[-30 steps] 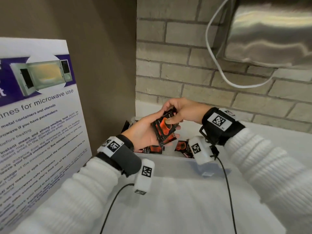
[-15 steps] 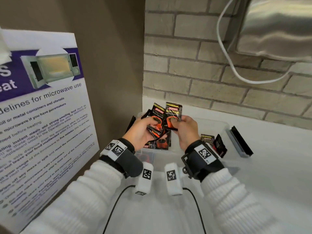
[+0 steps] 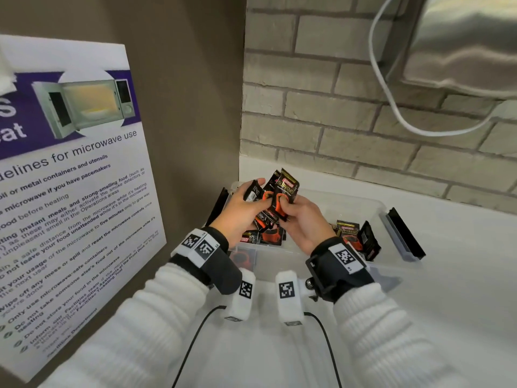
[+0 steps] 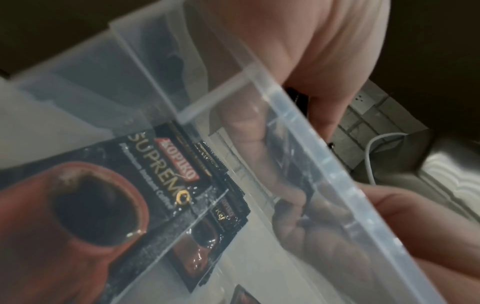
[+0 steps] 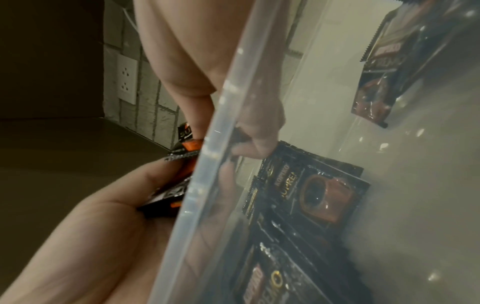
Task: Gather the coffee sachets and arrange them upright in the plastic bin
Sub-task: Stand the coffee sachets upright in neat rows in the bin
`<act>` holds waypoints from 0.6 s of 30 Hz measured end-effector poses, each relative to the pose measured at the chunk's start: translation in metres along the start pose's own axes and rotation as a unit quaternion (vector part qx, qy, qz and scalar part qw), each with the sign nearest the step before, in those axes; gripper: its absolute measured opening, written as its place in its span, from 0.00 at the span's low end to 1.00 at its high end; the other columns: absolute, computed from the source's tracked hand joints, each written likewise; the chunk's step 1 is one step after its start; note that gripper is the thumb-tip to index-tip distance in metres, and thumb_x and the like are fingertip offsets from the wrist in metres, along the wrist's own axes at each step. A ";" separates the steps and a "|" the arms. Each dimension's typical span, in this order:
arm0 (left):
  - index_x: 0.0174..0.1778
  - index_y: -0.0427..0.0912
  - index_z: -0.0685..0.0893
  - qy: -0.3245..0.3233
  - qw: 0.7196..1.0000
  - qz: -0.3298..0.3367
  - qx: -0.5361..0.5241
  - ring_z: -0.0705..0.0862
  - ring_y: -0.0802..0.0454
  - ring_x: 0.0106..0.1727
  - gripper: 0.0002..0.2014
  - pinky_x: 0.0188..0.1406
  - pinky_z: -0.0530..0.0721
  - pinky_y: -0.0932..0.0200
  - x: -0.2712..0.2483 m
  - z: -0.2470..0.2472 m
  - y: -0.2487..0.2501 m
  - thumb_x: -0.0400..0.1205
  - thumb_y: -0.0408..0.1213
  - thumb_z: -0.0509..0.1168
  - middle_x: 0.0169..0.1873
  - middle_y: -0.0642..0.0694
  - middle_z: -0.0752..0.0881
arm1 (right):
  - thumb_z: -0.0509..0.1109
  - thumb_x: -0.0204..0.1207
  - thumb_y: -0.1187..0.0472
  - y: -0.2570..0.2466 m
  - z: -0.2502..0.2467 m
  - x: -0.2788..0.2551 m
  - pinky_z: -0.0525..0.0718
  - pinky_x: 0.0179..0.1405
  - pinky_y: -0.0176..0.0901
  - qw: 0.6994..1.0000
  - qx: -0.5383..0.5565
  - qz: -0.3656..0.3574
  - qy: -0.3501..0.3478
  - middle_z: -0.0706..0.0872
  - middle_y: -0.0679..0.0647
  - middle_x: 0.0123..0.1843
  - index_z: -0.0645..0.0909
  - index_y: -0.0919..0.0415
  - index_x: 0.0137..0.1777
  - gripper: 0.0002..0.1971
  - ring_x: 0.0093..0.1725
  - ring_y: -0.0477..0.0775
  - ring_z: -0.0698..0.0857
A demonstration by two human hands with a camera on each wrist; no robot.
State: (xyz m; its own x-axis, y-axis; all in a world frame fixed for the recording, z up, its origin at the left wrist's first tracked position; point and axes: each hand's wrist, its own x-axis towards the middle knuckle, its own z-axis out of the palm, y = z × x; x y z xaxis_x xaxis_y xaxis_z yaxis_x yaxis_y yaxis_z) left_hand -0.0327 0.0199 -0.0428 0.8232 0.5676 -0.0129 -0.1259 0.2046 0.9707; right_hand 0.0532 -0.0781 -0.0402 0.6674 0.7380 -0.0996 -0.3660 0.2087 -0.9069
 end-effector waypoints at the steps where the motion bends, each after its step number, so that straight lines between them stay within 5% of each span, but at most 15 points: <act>1: 0.69 0.46 0.73 -0.017 0.999 -0.017 -0.038 0.86 0.42 0.55 0.21 0.53 0.86 0.41 0.000 -0.001 0.001 0.81 0.26 0.61 0.57 0.39 0.83 | 0.59 0.81 0.73 0.000 0.000 0.001 0.83 0.52 0.47 1.000 -0.011 0.000 0.014 0.85 0.58 0.51 0.76 0.66 0.62 0.13 0.52 0.54 0.84; 5: 0.64 0.40 0.69 -0.050 0.984 -0.029 -0.170 0.85 0.35 0.54 0.18 0.45 0.88 0.37 0.001 -0.006 0.004 0.81 0.20 0.49 0.59 0.31 0.83 | 0.58 0.82 0.71 0.000 -0.007 0.007 0.83 0.56 0.56 0.992 -0.010 -0.040 0.120 0.83 0.55 0.53 0.73 0.64 0.65 0.13 0.49 0.50 0.83; 10: 0.65 0.33 0.75 0.029 0.994 0.009 -0.101 0.86 0.38 0.57 0.14 0.49 0.88 0.44 0.000 -0.004 0.002 0.82 0.25 0.60 0.58 0.34 0.85 | 0.58 0.80 0.74 0.000 -0.010 0.007 0.86 0.55 0.59 0.987 0.004 -0.070 0.143 0.82 0.54 0.54 0.72 0.60 0.65 0.16 0.50 0.50 0.83; 15: 0.54 0.41 0.84 0.098 0.994 0.034 -0.036 0.89 0.41 0.51 0.09 0.58 0.84 0.40 0.000 -0.005 -0.002 0.79 0.33 0.69 0.49 0.40 0.90 | 0.61 0.80 0.69 0.000 -0.010 0.006 0.86 0.52 0.53 0.985 0.012 -0.090 0.148 0.84 0.53 0.50 0.77 0.59 0.59 0.10 0.50 0.50 0.83; 18: 0.47 0.46 0.84 0.117 0.987 0.107 0.005 0.87 0.48 0.47 0.06 0.56 0.85 0.46 -0.002 -0.004 -0.004 0.79 0.30 0.68 0.43 0.46 0.89 | 0.61 0.81 0.69 0.000 -0.011 0.008 0.87 0.52 0.51 0.981 0.048 -0.086 0.170 0.83 0.55 0.49 0.76 0.61 0.58 0.08 0.52 0.53 0.83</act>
State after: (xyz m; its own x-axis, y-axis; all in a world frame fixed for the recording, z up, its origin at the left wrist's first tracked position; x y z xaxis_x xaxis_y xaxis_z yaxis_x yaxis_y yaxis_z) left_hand -0.0357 0.0213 -0.0477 0.6276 0.7660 0.1393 -0.2770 0.0525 0.9594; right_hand 0.0661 -0.0790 -0.0455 0.8959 0.4341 -0.0944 -0.2781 0.3825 -0.8811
